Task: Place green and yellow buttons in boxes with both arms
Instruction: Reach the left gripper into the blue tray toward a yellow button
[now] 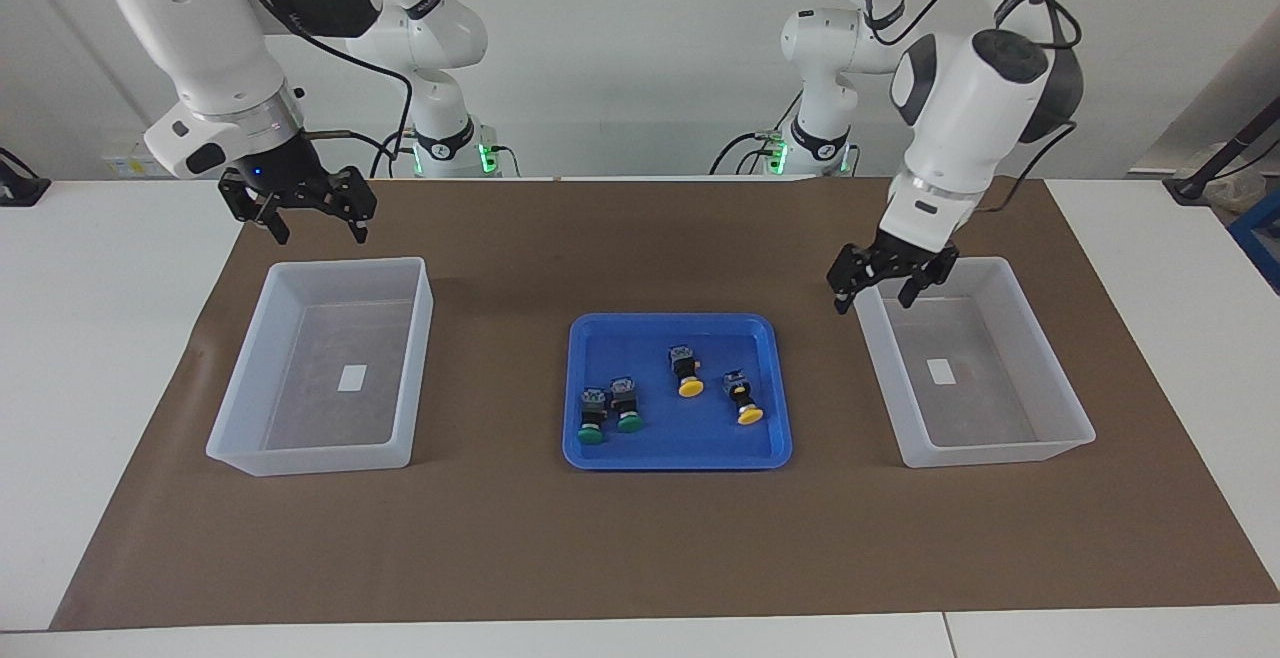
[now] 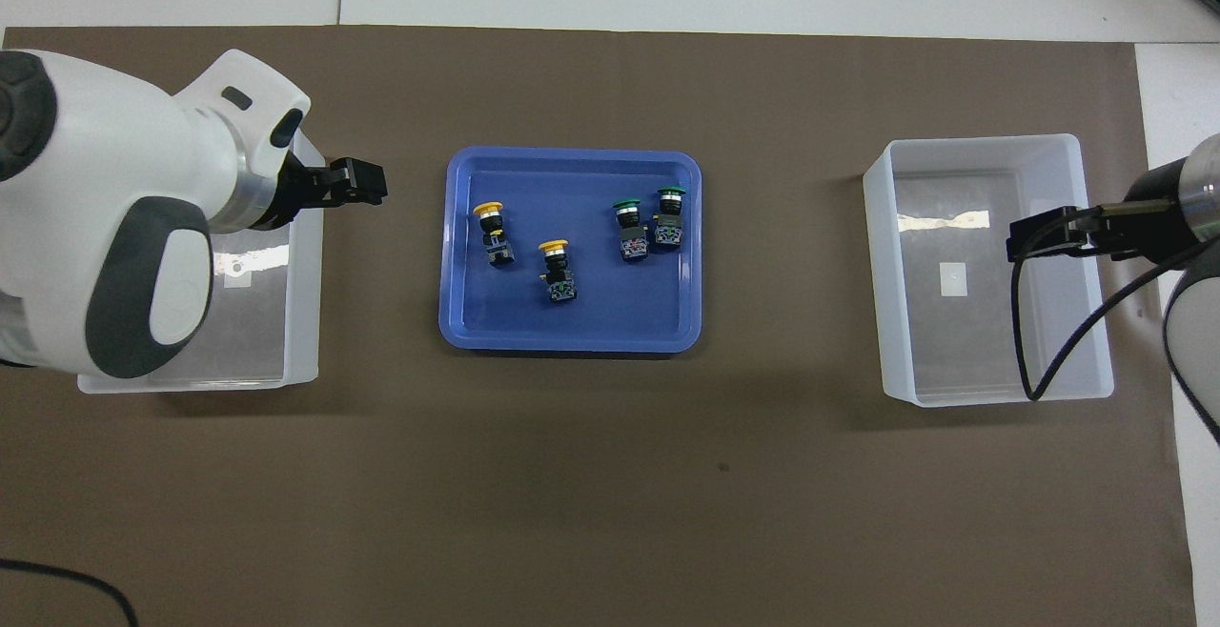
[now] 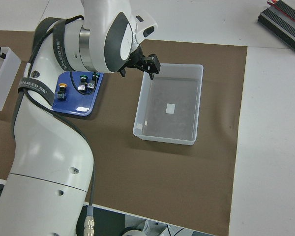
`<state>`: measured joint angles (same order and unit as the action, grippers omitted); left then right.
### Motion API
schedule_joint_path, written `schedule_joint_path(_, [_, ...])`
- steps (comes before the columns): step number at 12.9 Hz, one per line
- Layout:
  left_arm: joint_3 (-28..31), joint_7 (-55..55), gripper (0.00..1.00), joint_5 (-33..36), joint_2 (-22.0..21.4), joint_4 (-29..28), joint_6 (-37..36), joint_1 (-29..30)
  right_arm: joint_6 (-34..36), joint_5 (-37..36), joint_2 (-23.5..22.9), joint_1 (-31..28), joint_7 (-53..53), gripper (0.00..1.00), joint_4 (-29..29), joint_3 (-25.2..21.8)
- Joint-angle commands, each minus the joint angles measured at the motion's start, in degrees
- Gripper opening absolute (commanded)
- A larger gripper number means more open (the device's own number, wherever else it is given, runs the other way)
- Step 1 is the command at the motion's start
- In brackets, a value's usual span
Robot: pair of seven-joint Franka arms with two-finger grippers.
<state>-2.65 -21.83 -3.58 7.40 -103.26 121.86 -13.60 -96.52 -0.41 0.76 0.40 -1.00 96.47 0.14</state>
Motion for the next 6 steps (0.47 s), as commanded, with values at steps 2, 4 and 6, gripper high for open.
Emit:
schedule_joint_path(2, [0.72, -1.99, 1.0, -0.46, 0.59, -6.41, 10.92, -1.43, -0.15, 1.55, 0.56, -0.4, 1.09, 1.0, 0.21, 0.3])
schedule_joint_path(4, [0.81, -2.95, 1.0, -0.46, 4.71, -5.9, 14.27, -3.09, -1.47, 1.64, 0.56, -0.23, 0.91, 1.0, 0.48, 0.57])
schedule_joint_path(6, [0.81, -6.02, 1.0, -0.46, 7.79, -6.16, 18.93, -5.03, -3.84, 1.64, 0.56, 1.35, 0.47, 1.0, 1.53, 0.74])
